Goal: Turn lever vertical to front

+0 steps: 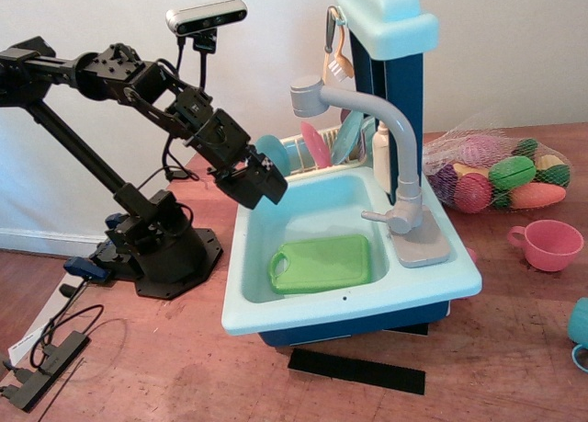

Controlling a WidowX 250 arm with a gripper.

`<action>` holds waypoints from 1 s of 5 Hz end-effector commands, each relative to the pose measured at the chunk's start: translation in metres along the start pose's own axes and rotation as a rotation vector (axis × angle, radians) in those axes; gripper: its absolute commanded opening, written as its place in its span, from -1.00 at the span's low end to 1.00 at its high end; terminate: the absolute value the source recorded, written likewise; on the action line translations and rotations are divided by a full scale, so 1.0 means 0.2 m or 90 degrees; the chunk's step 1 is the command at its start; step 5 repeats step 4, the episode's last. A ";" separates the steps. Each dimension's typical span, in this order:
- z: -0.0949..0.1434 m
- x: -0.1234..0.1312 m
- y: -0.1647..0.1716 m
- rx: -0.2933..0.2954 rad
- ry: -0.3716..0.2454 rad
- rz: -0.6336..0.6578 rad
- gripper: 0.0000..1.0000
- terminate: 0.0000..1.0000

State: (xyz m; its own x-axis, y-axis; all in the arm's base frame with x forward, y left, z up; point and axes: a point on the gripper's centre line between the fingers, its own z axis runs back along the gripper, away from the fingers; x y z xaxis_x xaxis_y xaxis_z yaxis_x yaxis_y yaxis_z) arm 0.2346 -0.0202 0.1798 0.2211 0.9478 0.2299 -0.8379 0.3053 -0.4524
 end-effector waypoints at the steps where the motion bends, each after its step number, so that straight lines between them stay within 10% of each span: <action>1: 0.01 0.00 -0.01 -0.007 0.001 -0.011 1.00 -1.00; 3: 0.01 0.00 -0.01 -0.007 0.001 -0.011 1.00 -1.00; 4: 0.01 0.00 -0.01 -0.007 0.001 -0.011 1.00 1.00; 5: 0.01 0.00 -0.01 -0.007 0.001 -0.011 1.00 1.00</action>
